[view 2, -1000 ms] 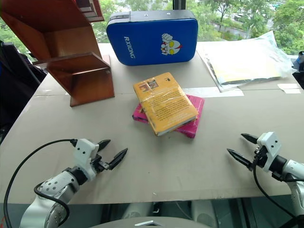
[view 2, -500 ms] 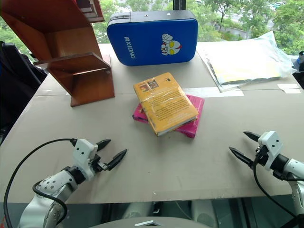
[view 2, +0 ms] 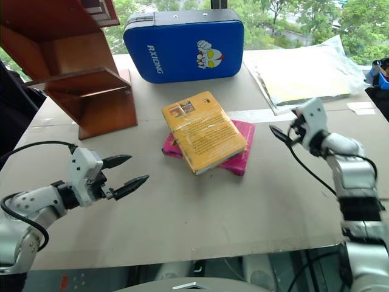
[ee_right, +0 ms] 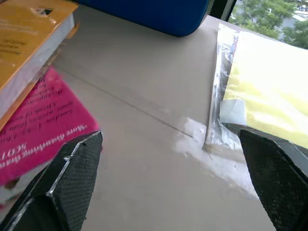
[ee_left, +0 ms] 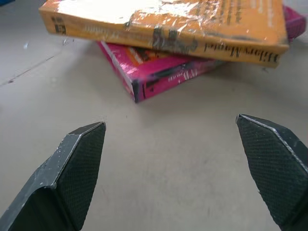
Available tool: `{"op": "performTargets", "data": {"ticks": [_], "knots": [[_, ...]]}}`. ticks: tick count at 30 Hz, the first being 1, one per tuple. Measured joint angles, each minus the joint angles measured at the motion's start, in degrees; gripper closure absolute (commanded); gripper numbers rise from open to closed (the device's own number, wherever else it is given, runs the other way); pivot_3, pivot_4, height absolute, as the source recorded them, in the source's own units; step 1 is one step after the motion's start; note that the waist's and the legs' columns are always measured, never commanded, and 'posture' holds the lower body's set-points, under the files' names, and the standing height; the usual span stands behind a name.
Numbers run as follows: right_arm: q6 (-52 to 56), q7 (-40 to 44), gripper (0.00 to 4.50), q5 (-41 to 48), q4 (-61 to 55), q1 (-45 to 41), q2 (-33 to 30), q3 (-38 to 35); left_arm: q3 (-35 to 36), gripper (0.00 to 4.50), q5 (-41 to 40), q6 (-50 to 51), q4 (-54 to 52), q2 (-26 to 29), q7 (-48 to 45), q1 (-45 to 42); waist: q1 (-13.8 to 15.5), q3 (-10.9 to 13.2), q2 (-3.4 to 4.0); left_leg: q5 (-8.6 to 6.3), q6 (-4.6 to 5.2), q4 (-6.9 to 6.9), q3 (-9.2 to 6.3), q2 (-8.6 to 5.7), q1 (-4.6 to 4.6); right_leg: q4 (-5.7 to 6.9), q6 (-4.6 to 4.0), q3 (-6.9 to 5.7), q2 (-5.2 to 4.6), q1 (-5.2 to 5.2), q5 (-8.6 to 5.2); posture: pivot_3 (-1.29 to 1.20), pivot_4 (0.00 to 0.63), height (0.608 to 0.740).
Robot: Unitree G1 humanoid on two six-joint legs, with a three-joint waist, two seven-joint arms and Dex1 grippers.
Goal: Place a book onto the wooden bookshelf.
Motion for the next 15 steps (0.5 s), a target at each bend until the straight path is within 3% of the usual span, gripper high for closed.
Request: {"op": "performTargets", "data": {"ticks": [3,7,15], "knots": [[-3.8,-1.1,2.4,-3.1,13.7,-10.5,5.1,2.5,1.5,0.0,-2.7,1.7,0.3,2.8,-3.1,-2.8,-0.1,0.1,-0.09,0.04,-0.07,-0.18,0.0,0.0,-0.02,-0.12,0.2,-0.01,0.02,-0.04,0.13,0.0,0.15,0.74],[-11.4,-3.2,4.39,-7.3,31.1,-20.6,10.9,5.0,4.1,0.0,-5.3,3.4,0.5,4.8,-5.8,-4.5,-0.2,0.2,-0.08,0.14,-0.29,-0.35,0.06,-0.01,-0.07,-0.25,0.23,0.04,-0.01,-0.1,0.13,0.0,0.15,0.74],[-18.7,-2.7,4.46,-10.3,43.6,-25.1,15.5,5.7,5.5,0.0,-5.5,4.1,0.6,4.8,-6.2,-3.5,-0.6,0.2,-0.08,0.13,-0.34,-0.48,0.25,-0.02,-0.18,-0.19,0.24,0.23,-0.05,-0.39,0.14,0.0,0.15,0.74]]}}
